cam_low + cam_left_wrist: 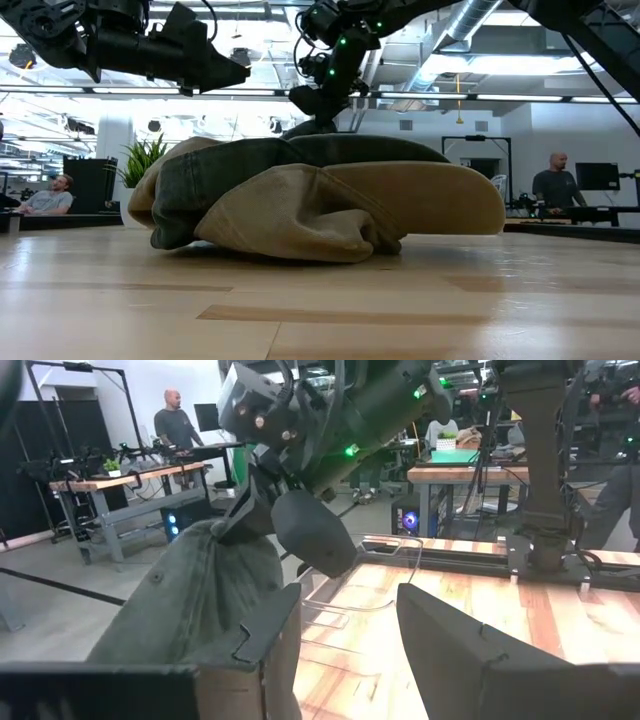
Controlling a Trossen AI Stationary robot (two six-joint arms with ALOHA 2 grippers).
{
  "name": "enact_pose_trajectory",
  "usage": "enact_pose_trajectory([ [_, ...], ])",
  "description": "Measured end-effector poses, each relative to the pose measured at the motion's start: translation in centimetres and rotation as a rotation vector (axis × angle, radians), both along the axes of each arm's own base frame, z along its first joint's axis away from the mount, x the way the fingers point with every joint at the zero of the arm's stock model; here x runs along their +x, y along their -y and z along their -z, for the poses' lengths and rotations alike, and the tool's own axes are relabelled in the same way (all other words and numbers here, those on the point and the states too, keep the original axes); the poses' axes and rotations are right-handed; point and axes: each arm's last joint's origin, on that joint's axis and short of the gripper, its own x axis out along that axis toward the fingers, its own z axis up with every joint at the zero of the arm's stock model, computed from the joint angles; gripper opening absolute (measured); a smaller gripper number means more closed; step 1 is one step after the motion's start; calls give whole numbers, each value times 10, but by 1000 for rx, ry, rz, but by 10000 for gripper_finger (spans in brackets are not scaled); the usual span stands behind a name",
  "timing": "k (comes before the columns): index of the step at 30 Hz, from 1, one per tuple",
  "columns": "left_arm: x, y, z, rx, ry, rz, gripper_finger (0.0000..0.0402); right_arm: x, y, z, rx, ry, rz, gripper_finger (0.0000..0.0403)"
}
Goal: Pick & Place hat
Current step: Put the black cap into the left transparent bin
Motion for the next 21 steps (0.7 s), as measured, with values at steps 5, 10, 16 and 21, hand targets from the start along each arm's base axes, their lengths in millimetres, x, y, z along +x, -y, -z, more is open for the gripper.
enact_pose_trajectory([
  [5, 0, 0, 0, 0, 0, 0, 163, 3, -9, -17, -30, 10, -21, 15],
  [10, 0, 0, 0, 0, 1, 0, 163, -3, -8, -20, 0, -28, -2, 14],
  [16, 0, 0, 0, 0, 1, 0, 163, -7, 0, -19, 11, -58, -28, 15],
  [21, 0, 0, 0, 0, 1, 0, 163, -5, 2, -16, -6, -108, -121, 15],
])
